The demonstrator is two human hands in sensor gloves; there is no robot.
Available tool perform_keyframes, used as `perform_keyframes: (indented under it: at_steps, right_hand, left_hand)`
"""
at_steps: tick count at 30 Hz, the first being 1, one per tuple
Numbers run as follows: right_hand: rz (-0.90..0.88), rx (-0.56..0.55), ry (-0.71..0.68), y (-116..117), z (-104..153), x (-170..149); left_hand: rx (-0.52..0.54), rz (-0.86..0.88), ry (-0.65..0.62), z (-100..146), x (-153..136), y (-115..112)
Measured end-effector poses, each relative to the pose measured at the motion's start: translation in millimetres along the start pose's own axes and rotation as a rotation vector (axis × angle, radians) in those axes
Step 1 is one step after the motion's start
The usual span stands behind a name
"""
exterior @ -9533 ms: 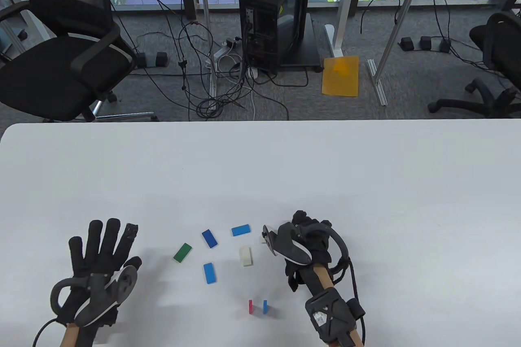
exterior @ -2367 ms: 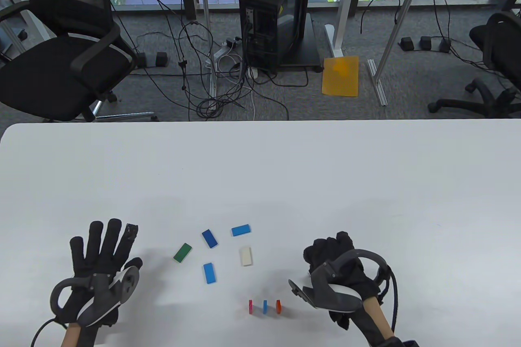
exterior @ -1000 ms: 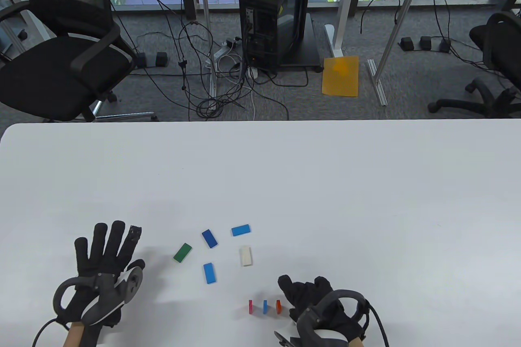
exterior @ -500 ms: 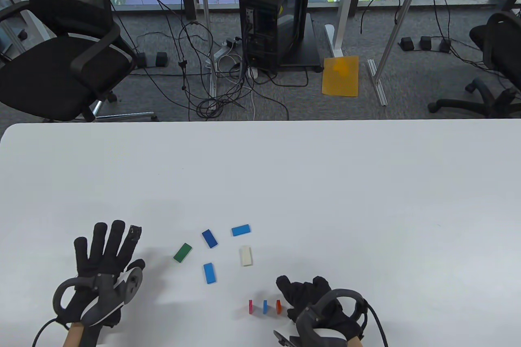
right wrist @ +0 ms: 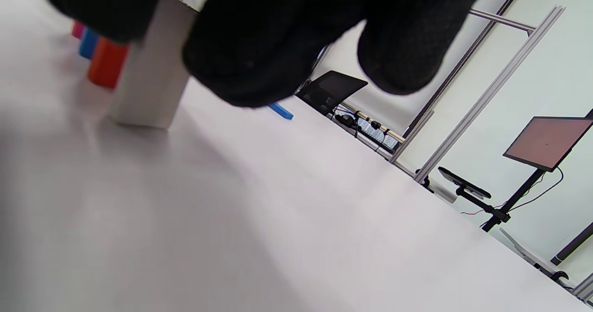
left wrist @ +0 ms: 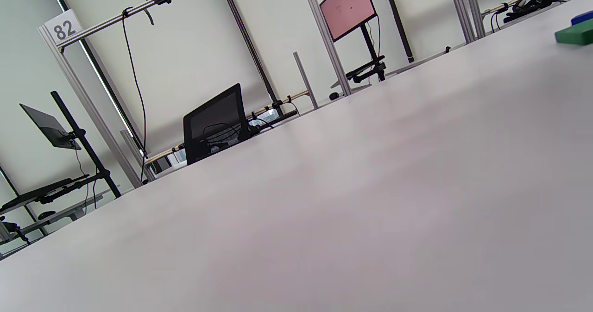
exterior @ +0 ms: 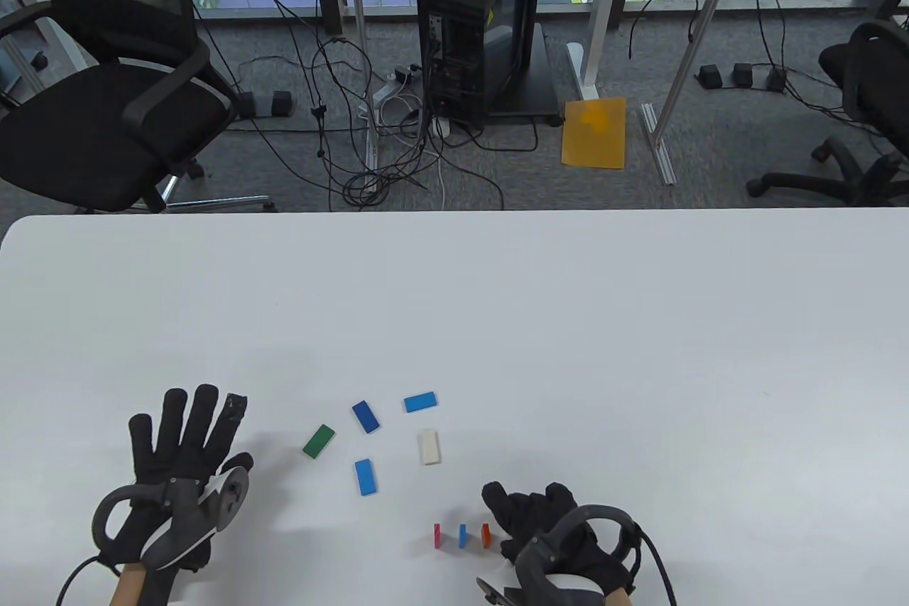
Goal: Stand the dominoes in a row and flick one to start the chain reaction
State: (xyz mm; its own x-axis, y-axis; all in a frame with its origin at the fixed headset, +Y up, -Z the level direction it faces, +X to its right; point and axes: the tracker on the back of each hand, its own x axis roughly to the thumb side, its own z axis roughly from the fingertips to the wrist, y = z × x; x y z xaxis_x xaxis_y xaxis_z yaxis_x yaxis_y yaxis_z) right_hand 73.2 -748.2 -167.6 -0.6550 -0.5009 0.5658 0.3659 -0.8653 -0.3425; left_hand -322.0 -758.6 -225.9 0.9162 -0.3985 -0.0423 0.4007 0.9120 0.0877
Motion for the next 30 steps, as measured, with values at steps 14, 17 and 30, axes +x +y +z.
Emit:
perform_keyframes:
  at_steps: [14, 17, 30]
  right_hand:
    - [0.016, 0.023, -0.012, -1.3, 0.1, 0.7]
    - [0.015, 0.026, -0.012, -1.3, 0.1, 0.7]
    - [0.021, 0.03, -0.004, -0.6, 1.2, 0.8]
  left_hand:
    - [0.003, 0.001, 0.001, 0.1, -0.1, 0.2]
    - [0.004, 0.002, 0.002, 0.1, -0.2, 0.1]
    - [0.005, 0.002, 0.001, 0.2, -0.1, 0.2]
